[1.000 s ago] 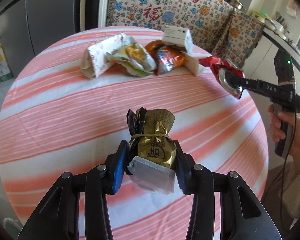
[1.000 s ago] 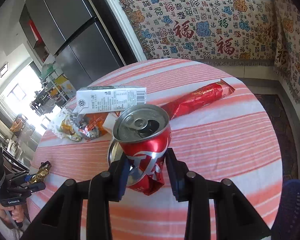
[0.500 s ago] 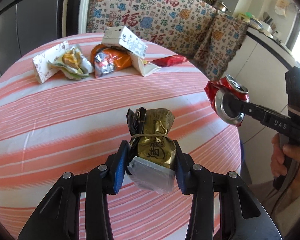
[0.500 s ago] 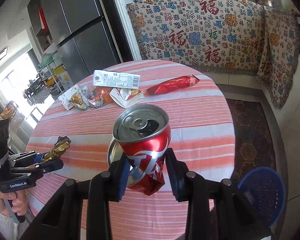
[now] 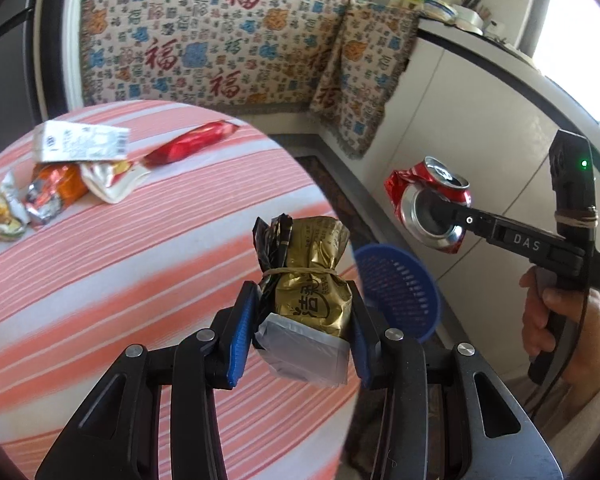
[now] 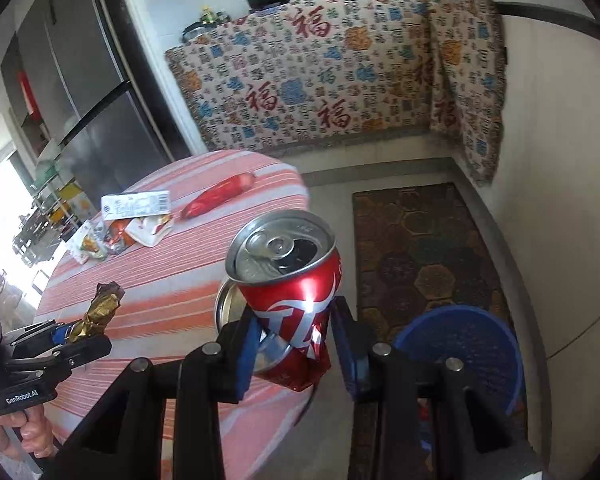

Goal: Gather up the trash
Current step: 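Carry the gold snack and red can over the blue wastebasket and open both tools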

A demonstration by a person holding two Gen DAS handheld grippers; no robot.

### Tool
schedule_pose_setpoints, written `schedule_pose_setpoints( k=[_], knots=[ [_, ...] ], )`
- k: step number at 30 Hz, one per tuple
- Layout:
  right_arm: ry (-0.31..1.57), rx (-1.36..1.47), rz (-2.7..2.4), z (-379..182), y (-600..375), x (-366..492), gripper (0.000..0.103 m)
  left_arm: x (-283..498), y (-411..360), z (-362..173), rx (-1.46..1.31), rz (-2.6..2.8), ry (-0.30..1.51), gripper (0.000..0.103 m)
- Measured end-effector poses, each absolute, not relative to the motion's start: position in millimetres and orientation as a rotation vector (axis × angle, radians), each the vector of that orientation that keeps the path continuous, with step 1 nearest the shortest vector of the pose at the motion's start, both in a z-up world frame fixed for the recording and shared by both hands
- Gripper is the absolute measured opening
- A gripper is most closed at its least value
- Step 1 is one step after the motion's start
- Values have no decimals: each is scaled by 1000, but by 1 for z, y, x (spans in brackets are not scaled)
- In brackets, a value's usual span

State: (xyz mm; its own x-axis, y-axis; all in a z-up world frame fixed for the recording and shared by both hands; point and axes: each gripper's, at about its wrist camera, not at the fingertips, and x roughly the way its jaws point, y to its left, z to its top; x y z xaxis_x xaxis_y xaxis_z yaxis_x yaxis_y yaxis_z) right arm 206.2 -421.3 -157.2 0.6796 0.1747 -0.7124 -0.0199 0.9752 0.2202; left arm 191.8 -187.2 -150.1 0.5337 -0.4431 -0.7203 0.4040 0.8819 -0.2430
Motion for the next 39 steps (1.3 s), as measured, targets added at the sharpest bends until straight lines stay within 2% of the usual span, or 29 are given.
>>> schedule_pose_setpoints(
  k=[7, 16, 35, 37, 38, 39],
  knots=[
    [855, 214, -66, -172, -499, 189, 35, 201, -272, -162, -12, -635, 905, 43],
    [951, 236, -192, -204, -567, 189, 35, 223, -358, -203, 14, -728, 983, 43],
    [1040, 269, -285, -241, -613, 204, 36, 253, -427, -257, 88, -744, 1052, 43],
    [1033, 267, -285, -242, -612, 206, 37, 255, -433, -262, 92, -737, 1064, 46],
    [1028, 266, -284, -242, -612, 206, 43, 257, -435, -266, 99, -727, 1073, 52],
    [1024, 269, -283, -242, -610, 207, 46, 257, -437, -269, 103, -720, 1081, 67]
  ],
)
